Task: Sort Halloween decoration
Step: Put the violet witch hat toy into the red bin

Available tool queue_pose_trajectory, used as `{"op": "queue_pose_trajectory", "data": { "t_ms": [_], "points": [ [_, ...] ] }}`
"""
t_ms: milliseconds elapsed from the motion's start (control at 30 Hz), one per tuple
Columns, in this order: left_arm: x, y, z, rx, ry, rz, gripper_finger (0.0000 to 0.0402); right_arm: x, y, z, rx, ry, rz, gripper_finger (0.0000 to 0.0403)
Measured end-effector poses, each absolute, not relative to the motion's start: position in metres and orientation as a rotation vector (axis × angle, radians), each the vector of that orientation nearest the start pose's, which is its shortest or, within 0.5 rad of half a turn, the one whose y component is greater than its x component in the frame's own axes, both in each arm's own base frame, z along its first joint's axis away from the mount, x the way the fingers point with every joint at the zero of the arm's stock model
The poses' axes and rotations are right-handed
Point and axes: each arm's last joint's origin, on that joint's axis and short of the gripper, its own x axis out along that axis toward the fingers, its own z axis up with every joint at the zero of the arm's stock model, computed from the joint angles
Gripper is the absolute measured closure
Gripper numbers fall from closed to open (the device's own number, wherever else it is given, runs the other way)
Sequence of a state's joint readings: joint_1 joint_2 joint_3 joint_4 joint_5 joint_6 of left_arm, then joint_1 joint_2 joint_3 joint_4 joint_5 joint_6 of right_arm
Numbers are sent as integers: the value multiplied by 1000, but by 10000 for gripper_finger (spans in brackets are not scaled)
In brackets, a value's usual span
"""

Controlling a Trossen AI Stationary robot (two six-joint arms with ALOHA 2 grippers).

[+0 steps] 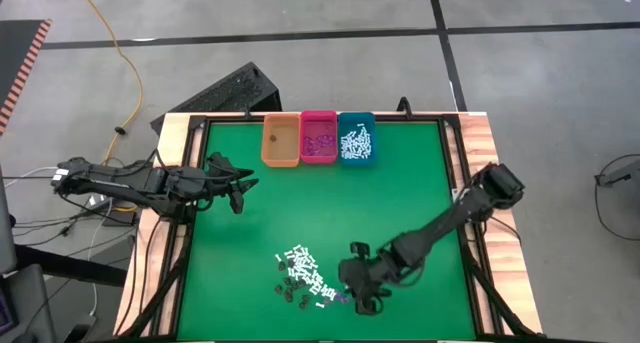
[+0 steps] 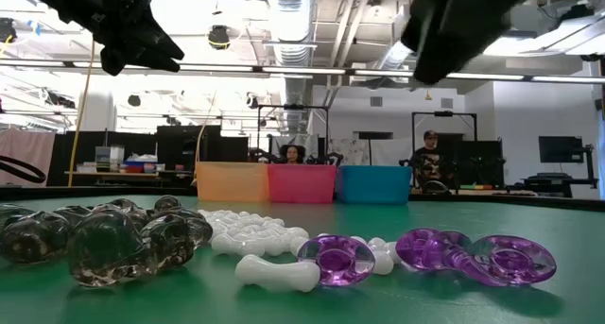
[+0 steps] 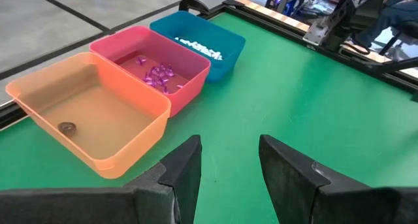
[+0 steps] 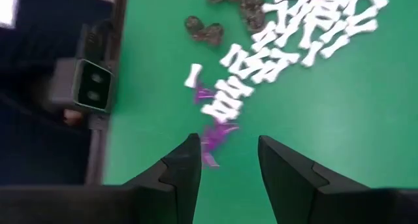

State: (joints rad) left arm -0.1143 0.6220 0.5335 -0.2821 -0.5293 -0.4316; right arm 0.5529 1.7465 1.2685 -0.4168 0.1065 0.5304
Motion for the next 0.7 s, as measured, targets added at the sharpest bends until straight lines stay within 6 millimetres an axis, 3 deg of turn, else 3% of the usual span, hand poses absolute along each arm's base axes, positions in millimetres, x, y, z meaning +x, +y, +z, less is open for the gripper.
{"op": "queue_pose_trajectory", "data": {
  "t_ms": [167,333,700],
  "points": [
    [142,-2,261,-300,266,480,258,313,220,212,312,937,132,221],
    [141,-2,260,-314,275,484,258,312,234,192,340,982,114,221],
    [141,-1,260,-321,279,487,258,323,224,174,317,1005,44,221]
  ]
}}
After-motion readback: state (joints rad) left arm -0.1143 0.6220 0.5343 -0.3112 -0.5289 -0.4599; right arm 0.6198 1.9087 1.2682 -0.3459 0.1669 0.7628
